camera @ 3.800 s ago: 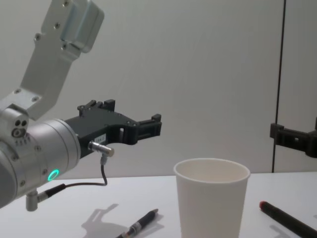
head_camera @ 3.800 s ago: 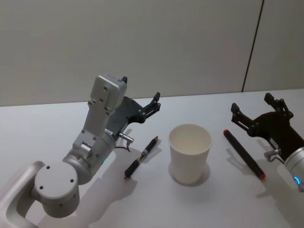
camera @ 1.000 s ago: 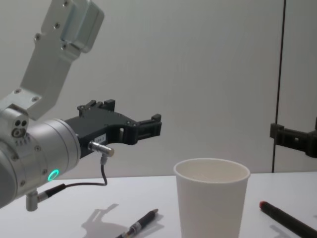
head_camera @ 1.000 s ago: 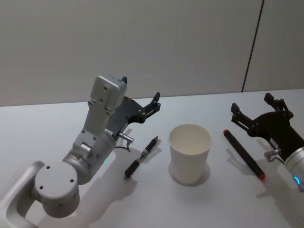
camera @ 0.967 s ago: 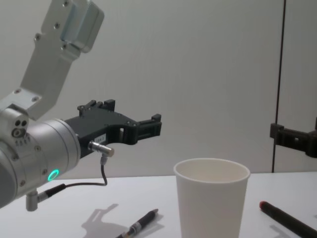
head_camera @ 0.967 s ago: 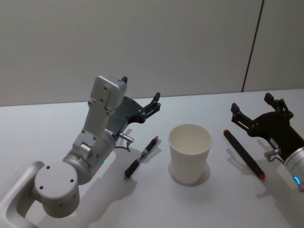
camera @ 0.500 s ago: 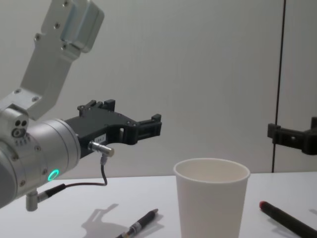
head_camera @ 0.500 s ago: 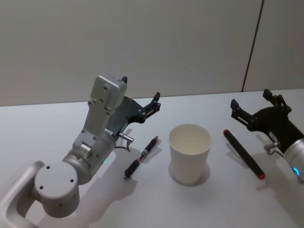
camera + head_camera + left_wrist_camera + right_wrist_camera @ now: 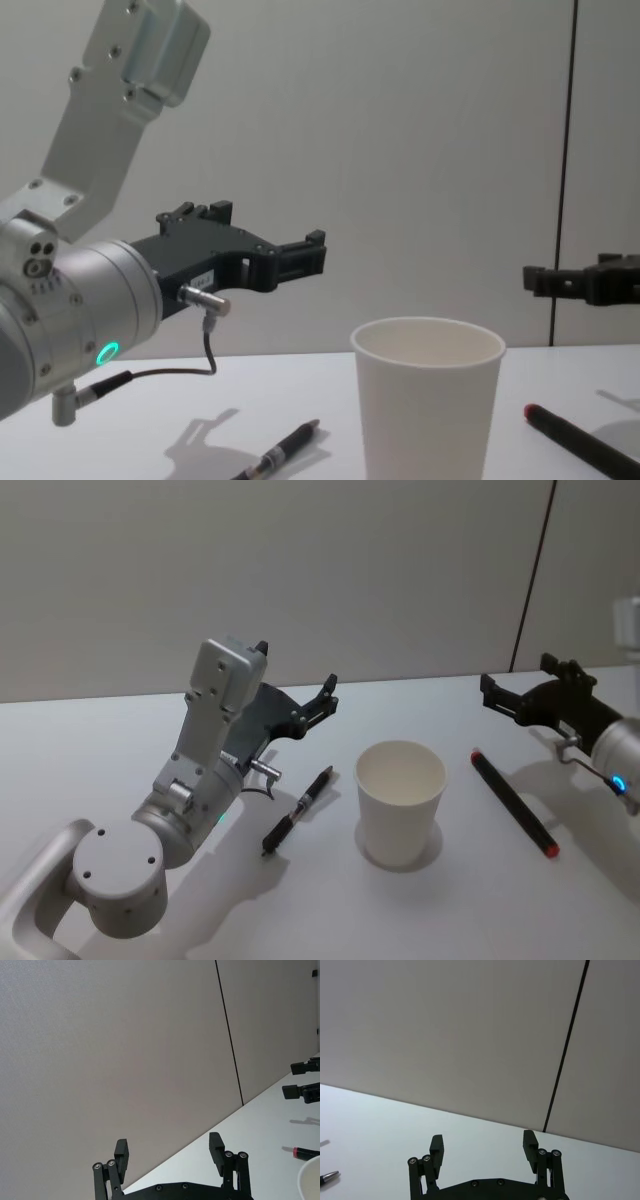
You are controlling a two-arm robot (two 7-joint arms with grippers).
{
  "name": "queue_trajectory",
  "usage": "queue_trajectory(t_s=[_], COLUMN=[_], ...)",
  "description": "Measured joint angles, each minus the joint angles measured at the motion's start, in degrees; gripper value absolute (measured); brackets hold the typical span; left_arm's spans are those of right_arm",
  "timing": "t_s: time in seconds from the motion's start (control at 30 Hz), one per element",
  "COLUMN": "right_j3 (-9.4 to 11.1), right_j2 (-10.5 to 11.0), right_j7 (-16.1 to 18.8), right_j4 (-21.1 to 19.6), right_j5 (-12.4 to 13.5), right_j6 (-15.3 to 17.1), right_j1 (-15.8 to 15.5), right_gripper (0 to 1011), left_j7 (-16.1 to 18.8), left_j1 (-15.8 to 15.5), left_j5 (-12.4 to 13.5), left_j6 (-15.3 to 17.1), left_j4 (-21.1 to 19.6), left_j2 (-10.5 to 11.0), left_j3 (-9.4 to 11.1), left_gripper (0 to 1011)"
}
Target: Place the pen into the pen holder.
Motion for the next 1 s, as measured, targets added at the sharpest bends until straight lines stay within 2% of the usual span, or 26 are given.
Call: queue_trajectory(t_s=[0.17, 0.2, 0.27, 0.3, 0.6, 0.83, 1.0], right_j3=[0.0, -0.06, -0.18, -0.32, -1.55, -2.52, -3.02], right_j2=[-0.27, -0.34, -0.39, -0.43, -0.61, -0.83, -1.1], right_j7=[1.83, 2.36, 2.67, 2.9, 1.68, -0.57, -2.02], right_j4=[0.53, 0.3, -0.24, -0.82, -5.17, -6.99, -7.4], right_j5=[-0.51, -0.64, -0.77, -0.95, -2.77, -5.12, -6.75], right_j6=[5.1, 7.22, 8.93, 10.91, 19.32, 22.75, 24.05], right_j1=[2.26, 2.68, 3.01, 3.19, 2.28, 1.31, 0.96], right_gripper=[1002, 1002, 1001, 1002, 1001, 1002, 1001], left_j7=[0.0, 0.0, 0.0, 0.0, 0.0, 0.0, 0.0], left_j1=[0.0, 0.0, 0.0, 0.0, 0.0, 0.0, 0.0], left_j5=[0.0, 0.0, 0.0, 0.0, 0.0, 0.0, 0.0], left_j6=[0.0, 0.0, 0.0, 0.0, 0.0, 0.0, 0.0], left_j4=[0.0, 0.0, 0.0, 0.0, 0.0, 0.0, 0.0], left_j2=[0.0, 0.0, 0.0, 0.0, 0.0, 0.0, 0.0], left_j3=[0.0, 0.0, 0.0, 0.0, 0.0, 0.0, 0.0], left_gripper=[1001, 1001, 1001, 1001, 1001, 1001, 1001])
